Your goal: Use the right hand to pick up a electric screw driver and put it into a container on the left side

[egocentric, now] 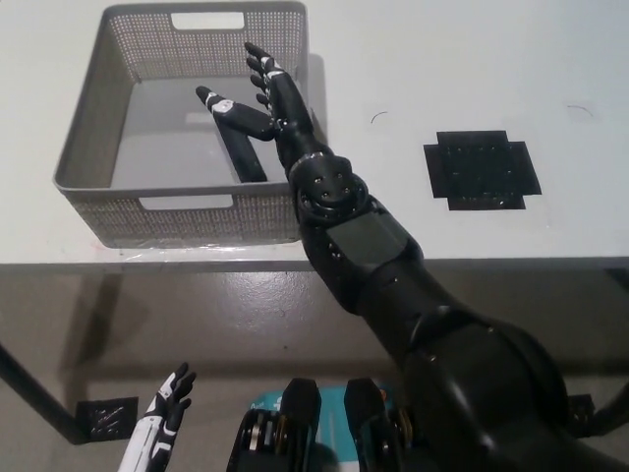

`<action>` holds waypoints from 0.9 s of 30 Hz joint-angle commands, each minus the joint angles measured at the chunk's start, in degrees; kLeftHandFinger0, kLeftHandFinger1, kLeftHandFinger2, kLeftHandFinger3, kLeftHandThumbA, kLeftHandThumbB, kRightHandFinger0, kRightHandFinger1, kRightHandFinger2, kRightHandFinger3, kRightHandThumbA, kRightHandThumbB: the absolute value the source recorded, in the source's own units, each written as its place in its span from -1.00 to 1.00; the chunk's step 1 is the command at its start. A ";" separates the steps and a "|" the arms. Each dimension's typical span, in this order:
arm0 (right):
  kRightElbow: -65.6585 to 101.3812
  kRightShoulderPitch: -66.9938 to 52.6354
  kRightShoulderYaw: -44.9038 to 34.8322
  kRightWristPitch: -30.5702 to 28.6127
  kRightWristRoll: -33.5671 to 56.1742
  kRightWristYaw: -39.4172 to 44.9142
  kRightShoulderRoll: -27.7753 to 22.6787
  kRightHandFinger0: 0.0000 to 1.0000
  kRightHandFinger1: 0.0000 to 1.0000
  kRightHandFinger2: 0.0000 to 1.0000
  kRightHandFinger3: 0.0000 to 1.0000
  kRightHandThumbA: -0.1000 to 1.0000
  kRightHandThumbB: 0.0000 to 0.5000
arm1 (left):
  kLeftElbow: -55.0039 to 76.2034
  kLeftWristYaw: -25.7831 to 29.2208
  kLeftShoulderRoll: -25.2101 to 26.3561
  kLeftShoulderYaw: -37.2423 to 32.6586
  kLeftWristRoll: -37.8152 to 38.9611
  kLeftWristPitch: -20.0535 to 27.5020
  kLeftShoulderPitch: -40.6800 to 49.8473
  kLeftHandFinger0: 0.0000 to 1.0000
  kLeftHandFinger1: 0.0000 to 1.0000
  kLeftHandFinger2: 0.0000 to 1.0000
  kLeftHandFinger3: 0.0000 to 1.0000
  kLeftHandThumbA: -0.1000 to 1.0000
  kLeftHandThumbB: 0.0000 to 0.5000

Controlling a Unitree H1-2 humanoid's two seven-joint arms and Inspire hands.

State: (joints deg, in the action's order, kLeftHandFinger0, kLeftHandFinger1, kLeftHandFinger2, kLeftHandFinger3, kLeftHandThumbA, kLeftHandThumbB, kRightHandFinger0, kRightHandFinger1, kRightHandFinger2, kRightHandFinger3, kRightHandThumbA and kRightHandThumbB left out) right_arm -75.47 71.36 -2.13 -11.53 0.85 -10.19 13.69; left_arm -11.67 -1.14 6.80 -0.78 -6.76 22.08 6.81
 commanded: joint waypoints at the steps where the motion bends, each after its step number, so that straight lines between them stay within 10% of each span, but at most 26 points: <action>1: 2.44 2.22 0.91 -3.47 -0.31 2.66 -0.31 1.00 1.00 1.00 1.00 0.70 0.23 | 1.27 -0.21 0.74 -0.55 -1.03 0.46 0.14 1.00 1.00 1.00 1.00 1.00 -0.53; 21: 72.54 -20.68 -2.19 11.91 3.86 7.42 -16.80 1.00 1.00 1.00 1.00 0.97 0.21 | 1.16 -1.81 2.57 -0.23 1.84 0.18 -2.15 1.00 1.00 1.00 1.00 1.00 -0.54; 27: 86.46 -39.10 -2.95 9.35 8.43 9.38 -19.74 1.00 1.00 1.00 1.00 0.79 -0.19 | 0.63 -1.94 2.56 -0.12 2.35 0.17 -1.87 1.00 1.00 1.00 1.00 1.00 -0.45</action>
State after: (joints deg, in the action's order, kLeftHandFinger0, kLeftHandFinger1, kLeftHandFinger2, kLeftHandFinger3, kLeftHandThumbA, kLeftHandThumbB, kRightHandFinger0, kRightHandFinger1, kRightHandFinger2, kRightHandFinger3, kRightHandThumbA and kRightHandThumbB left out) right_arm -26.64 48.18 -2.09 -6.85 0.81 -7.77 1.47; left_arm -12.24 -1.15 6.91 -1.65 -7.27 20.79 6.25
